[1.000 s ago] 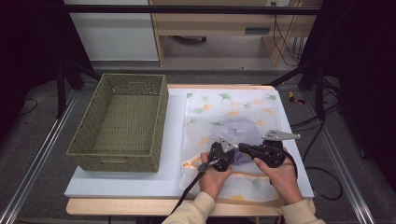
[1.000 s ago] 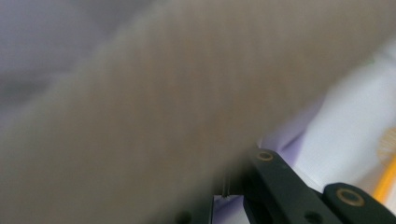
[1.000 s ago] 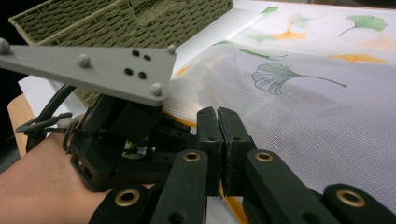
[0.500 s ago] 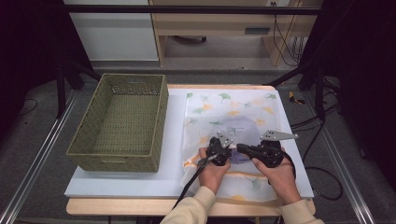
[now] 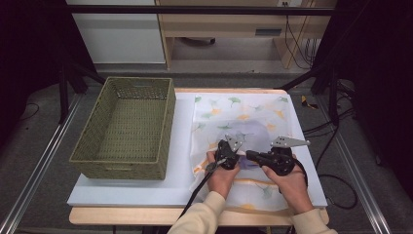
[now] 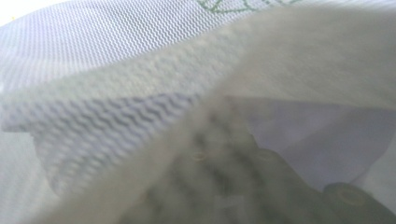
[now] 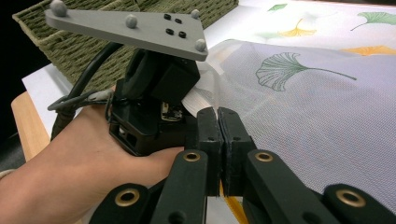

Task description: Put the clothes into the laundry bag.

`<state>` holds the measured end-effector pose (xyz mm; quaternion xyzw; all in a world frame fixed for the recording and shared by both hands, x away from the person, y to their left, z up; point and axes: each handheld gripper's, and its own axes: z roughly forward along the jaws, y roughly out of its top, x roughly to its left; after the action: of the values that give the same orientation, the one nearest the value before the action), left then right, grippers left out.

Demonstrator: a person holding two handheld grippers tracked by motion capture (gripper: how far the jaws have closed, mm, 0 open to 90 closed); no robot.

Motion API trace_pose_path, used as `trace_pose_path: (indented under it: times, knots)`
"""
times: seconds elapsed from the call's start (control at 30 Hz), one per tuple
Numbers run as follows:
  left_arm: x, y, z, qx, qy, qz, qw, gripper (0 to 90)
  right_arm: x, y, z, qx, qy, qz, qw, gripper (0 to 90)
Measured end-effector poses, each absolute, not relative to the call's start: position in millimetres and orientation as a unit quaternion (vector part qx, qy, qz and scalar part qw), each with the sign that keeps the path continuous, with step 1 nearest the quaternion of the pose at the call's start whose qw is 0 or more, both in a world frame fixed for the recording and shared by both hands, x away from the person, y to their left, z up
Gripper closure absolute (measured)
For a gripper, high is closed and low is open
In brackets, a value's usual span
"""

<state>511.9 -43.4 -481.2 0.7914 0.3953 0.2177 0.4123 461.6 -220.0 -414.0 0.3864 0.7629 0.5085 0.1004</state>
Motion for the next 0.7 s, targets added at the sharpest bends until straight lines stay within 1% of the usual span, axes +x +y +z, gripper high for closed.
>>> trace_pose_path:
  times: [0.43, 0.57, 0.7]
  knots:
    - [517, -43, -481, 0.785, 0.401, 0.224, 0.415, 90.0, 461, -220, -415, 0.383, 0.766, 0.507, 0.1, 88.7]
    - [513, -41, -478, 0.793, 0.388, 0.226, 0.412, 90.0, 461, -221, -414, 0.384, 0.764, 0.509, 0.101, 88.8]
    - [506, -39, -473, 0.801, 0.376, 0.217, 0.413, 89.9, 460, -224, -415, 0.387, 0.761, 0.511, 0.099, 88.7]
